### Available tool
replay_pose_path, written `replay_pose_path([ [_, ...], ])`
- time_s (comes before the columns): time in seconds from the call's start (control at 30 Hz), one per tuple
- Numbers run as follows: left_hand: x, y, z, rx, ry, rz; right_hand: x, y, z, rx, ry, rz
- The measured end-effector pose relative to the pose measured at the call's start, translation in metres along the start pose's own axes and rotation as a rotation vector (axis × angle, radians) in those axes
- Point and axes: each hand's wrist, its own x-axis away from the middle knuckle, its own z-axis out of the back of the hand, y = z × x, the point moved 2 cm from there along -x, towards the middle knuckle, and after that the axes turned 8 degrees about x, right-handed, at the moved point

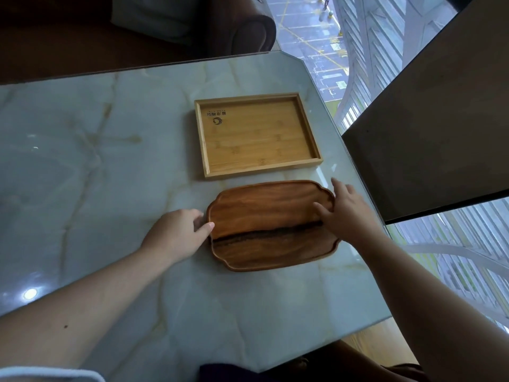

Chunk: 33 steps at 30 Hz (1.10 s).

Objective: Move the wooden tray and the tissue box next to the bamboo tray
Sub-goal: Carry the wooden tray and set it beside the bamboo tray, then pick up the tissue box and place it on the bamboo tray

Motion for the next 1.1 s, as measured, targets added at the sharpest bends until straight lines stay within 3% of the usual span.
replay_pose_path([
  [0.2, 0.016, -0.022, 0.049, -0.460, 0.077, -0.309, 0.022, -0.095, 0.005, 0.210, 0.005, 0.385],
  [0.33, 0.029, -0.051, 0.082, -0.633, 0.105, -0.392, 0.035, -0.161, 0.001, 0.331, 0.011, 0.562],
  [0.6, 0.069, -0.136, 0.158, -0.680, 0.166, -0.352, 0.064, -0.288, -0.016, 0.453, 0.067, 0.745],
  [1.1, 0.122, -0.330, 0.310, -0.646, 0.282, -0.168, 0.133, -0.489, -0.079, 0.387, 0.000, 0.812],
])
